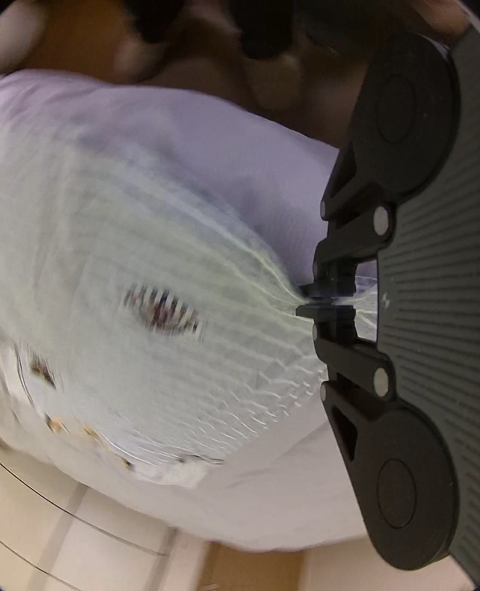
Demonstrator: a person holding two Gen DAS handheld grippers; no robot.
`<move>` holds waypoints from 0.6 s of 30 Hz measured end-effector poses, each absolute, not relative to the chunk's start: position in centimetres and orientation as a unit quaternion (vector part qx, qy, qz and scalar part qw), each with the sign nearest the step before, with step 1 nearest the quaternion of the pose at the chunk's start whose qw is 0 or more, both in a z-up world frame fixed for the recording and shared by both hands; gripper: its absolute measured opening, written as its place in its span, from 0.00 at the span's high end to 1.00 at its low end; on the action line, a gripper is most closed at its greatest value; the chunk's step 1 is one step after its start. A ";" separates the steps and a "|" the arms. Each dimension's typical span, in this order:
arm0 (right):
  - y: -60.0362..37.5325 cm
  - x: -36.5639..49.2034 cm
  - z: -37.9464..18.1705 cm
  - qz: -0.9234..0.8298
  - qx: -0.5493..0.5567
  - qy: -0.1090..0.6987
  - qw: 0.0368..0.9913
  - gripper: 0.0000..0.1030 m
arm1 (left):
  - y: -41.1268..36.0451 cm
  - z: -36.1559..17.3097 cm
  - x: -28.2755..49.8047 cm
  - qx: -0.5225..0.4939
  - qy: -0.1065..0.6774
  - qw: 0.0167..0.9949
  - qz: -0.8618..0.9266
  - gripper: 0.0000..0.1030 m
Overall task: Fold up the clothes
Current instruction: 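Grasp the shirt's side edge with both grippers and fold it over lengthwise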
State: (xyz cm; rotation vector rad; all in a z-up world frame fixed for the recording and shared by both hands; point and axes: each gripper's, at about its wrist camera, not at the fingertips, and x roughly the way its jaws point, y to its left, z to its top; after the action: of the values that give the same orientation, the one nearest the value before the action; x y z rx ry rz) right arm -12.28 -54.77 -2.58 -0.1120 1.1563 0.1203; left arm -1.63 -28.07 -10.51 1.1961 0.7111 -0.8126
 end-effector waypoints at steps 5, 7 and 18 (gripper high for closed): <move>-51.0 -14.0 -6.1 0.068 -0.173 0.509 0.840 0.26 | -28.1 -7.3 1.7 0.441 0.376 0.724 -0.373 0.98; -49.2 -14.5 -7.9 0.079 -0.216 0.489 0.841 0.26 | -28.1 -6.4 2.8 0.419 0.389 0.728 -0.378 0.98; -46.6 -13.4 -13.5 0.040 -0.277 0.426 0.860 0.54 | -28.2 -5.7 4.8 0.412 0.403 0.708 -0.408 0.98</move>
State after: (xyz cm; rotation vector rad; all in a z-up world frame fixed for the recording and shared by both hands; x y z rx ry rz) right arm -13.36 -46.63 -13.47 -0.5803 0.8940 0.0845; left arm 4.76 -28.15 -5.65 0.9148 0.8948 -0.9062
